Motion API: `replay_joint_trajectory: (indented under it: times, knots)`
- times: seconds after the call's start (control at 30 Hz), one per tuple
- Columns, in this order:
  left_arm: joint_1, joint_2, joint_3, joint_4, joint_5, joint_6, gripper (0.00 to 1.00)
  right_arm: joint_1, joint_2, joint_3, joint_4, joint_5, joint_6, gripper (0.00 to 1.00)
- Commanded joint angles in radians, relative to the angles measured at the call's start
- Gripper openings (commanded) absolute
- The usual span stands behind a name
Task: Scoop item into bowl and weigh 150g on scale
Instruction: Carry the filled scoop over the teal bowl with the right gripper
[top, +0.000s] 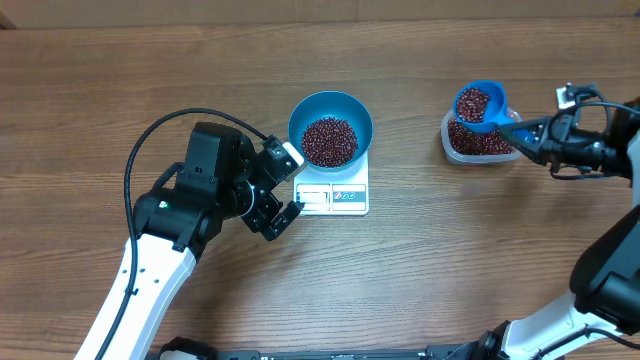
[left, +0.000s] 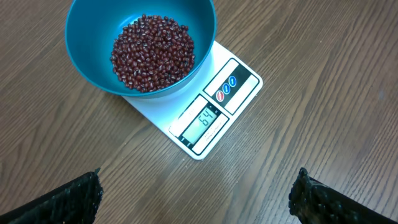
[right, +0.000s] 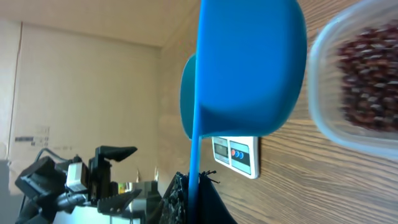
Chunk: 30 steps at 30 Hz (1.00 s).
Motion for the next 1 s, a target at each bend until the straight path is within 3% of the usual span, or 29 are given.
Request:
replay_joint_trajectory:
  times: [0.0,0.17,0.43,0.67,0.97]
  knots:
    - [-0.006,-0.005,-0.011,0.000,-0.003,-0.021,1.00,0.064,-0.009,-0.002,-0.001,-0.075,-0.032,0.04]
    - [-0.006,-0.005,-0.011,0.000,-0.003,-0.021,0.99,0.153,-0.009,-0.002,0.016,-0.153,-0.016,0.04]
    - [-0.006,-0.005,-0.011,0.000,-0.003,-0.021,1.00,0.326,-0.009,0.000,0.224,-0.144,0.243,0.04]
    - [-0.006,-0.005,-0.011,0.000,-0.003,-0.021,1.00,0.460,-0.009,0.006,0.501,0.051,0.599,0.04]
    - [-0.006,-0.005,-0.011,0.000,-0.003,-0.021,1.00,0.548,-0.009,0.086,0.551,0.212,0.707,0.04]
